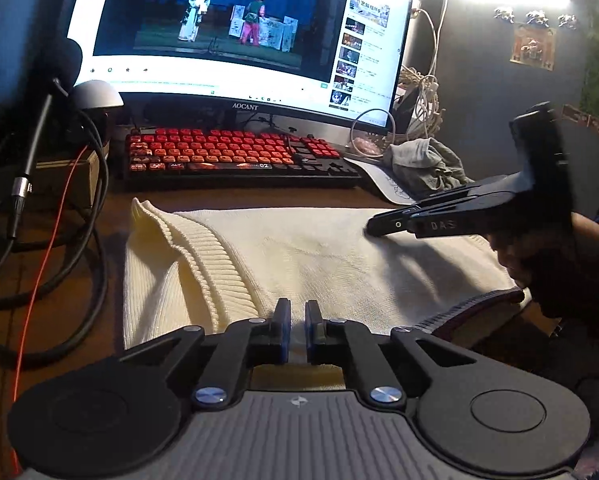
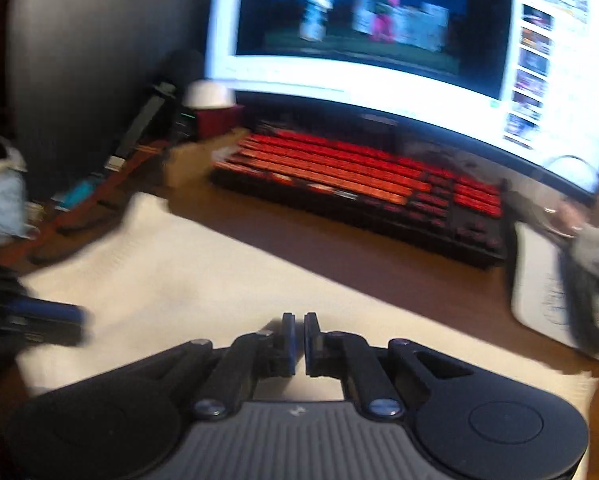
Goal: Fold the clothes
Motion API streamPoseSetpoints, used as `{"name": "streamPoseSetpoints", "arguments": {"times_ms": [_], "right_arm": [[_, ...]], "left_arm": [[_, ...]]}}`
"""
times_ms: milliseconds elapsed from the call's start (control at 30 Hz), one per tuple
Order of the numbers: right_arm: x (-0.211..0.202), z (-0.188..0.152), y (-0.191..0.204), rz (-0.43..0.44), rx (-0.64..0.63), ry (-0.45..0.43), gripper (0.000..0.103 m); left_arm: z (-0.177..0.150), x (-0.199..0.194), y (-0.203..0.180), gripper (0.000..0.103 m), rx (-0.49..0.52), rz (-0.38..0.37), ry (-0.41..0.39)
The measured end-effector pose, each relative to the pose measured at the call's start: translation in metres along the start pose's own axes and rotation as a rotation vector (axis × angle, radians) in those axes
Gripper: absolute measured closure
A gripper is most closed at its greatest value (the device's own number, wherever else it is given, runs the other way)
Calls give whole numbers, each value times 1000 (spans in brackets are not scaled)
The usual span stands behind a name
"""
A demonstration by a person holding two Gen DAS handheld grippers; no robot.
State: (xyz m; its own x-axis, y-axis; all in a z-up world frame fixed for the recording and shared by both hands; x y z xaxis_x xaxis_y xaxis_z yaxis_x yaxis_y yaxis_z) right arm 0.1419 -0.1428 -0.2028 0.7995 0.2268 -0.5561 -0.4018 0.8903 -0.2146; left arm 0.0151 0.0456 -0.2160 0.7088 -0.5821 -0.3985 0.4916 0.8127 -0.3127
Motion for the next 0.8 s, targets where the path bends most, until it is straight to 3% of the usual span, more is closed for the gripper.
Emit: {"name": "streamPoseSetpoints", "arguments": {"times_ms": [100,167,267,400,533,667,800], "right_arm": [[7,-3,-26,-82,89,25,99],[6,-2,-27,-72,144,27,99],[2,3,7,69,133,19,99],[-3,13,62,149,40,-29,99],[-1,24,85,212,42,-37,99],[9,27,80,137,17,-27,100],[18,22,48,28,94,-5,103]], "left_arm": [[0,-1,4,96,-33,-23,-6],[1,-1,6,96,-51,-37,-9],[1,-1,8,96,-59,-50,-9],[1,-1,7,96,-55,-52,-11],[0,-2,6,96,-47,-52,-12],[0,-2,9,96,-54,-66,-17],[-1,-3,13,96,-79,-84,-29]]}}
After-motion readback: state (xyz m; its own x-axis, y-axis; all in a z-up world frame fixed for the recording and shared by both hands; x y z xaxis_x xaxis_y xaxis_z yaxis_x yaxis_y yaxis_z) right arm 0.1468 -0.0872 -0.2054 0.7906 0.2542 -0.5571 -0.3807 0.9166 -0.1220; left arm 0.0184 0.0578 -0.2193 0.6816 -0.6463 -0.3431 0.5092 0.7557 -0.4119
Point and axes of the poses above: each gripper's, at about its wrist camera, not at the fingertips, and x roughly the way its jaws point, y to its left, z to its top, the point moved 6 cm from there along x, roughly the way its jaws point, and after that the axes turned 13 degrees about -z, right-handed, at the moved point
